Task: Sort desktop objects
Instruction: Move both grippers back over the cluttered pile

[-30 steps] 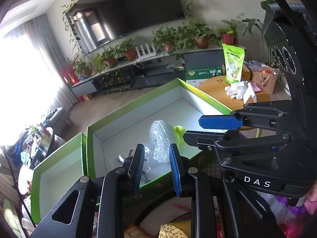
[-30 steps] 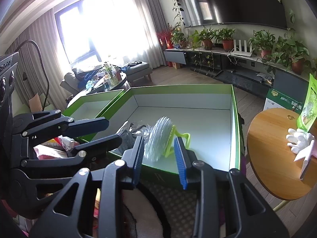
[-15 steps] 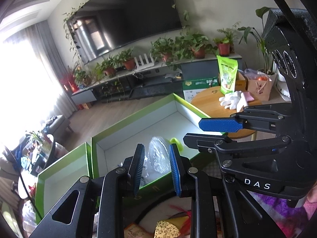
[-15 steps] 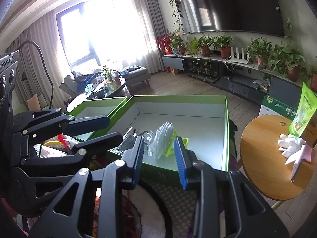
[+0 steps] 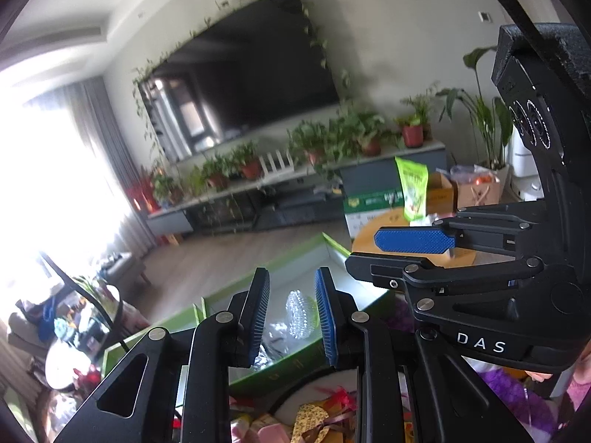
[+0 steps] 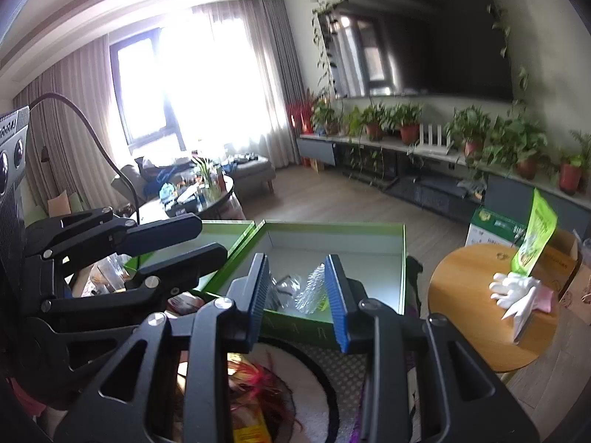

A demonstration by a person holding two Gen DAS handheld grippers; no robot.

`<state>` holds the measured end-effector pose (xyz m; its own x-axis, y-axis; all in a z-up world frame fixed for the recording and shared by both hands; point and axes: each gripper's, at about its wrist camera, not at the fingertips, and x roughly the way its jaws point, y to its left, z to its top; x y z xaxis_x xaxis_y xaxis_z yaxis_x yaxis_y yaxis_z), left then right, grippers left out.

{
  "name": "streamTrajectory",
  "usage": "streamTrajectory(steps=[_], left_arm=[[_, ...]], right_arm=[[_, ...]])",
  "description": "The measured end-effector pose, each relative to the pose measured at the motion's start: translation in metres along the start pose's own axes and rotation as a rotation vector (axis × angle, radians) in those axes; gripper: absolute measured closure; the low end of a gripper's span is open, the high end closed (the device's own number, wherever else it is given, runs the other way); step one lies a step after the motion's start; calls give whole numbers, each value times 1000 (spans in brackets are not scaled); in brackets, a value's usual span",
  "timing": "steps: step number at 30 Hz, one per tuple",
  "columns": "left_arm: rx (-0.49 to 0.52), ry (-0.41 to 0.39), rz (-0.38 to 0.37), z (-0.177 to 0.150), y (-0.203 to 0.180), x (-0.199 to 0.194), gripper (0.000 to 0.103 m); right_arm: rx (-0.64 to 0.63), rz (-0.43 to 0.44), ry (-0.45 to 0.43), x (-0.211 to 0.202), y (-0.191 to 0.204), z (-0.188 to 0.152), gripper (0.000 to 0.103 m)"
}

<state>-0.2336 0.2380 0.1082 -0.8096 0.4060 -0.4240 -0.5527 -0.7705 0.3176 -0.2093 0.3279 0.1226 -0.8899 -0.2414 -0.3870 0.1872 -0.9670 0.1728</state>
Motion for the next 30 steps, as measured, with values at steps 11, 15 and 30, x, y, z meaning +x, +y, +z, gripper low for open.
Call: streamTrajectory(steps=[11,15,30], left_arm=[[0,-101,11,1,6,-80,77],[-2,-118,9,-5,7,-105,77],[-53,-143,-15,-56,15,-177,77]], right_arm=[[-44,-20,-73,-67,46,4,71],[-55,-20,-85,-85,61,-1,71],[-107,-39,-68,-129,127,-38,71]])
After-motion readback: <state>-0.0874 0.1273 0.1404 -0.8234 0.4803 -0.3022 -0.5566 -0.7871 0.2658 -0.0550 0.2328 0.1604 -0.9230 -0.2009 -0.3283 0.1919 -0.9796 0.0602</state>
